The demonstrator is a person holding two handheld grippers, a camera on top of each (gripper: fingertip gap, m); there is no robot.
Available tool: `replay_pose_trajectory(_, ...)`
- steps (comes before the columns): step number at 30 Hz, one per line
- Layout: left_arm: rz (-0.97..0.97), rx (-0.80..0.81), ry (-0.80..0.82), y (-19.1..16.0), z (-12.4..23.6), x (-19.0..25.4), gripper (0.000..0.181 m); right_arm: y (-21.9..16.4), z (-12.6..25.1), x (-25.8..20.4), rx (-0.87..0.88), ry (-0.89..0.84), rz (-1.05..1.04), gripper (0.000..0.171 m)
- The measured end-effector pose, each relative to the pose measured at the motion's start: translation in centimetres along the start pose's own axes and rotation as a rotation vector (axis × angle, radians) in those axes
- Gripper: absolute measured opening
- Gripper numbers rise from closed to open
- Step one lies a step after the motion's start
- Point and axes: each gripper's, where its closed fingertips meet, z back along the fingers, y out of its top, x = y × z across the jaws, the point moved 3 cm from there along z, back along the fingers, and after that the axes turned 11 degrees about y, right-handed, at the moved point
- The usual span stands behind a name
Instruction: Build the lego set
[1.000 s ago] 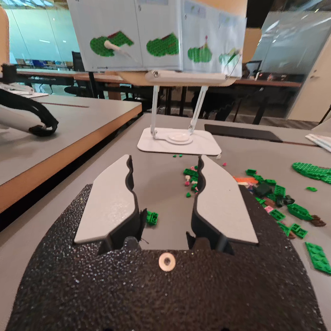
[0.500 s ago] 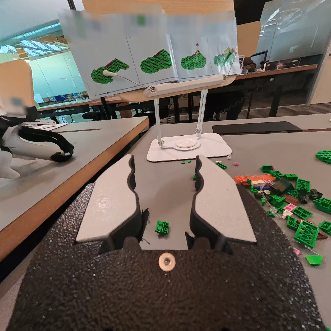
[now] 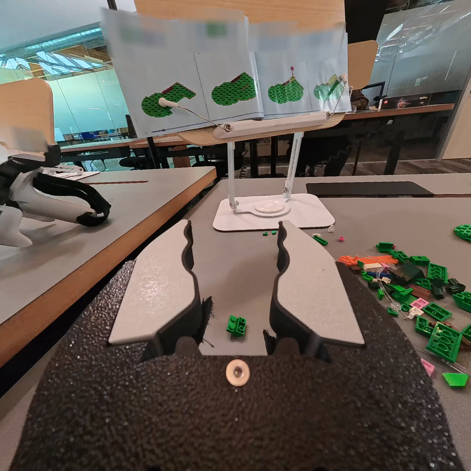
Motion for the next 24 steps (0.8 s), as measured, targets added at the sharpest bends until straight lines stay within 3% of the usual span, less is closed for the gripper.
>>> replay_pose_trajectory(3,0.018,0.002,-0.006,0.0,0.0,-0.2,0.063,2.0,-3.4,-1.8,0.001,0.277,-0.177,0.03)
replay_pose_trajectory(7,0.009,0.011,-0.02,0.2,0.1,0.1,0.062,2.3,-6.1,-2.5,-0.082,0.454,-0.274,0.029)
replay_pose_trajectory(16,0.032,0.004,-0.05,0.2,0.1,0.5,0.059,1.0,-8.4,-1.4,-0.165,0.484,-0.357,0.033)
replay_pose_trajectory(20,0.03,0.001,-0.055,0.1,0.0,0.6,0.057,1.1,-7.7,-2.9,-0.2,0.642,-0.355,0.026)
replay_pose_trajectory(24,0.027,-0.002,-0.06,0.1,0.0,0.7,0.057,1.2,-7.9,-1.4,-0.194,0.54,-0.462,0.02)
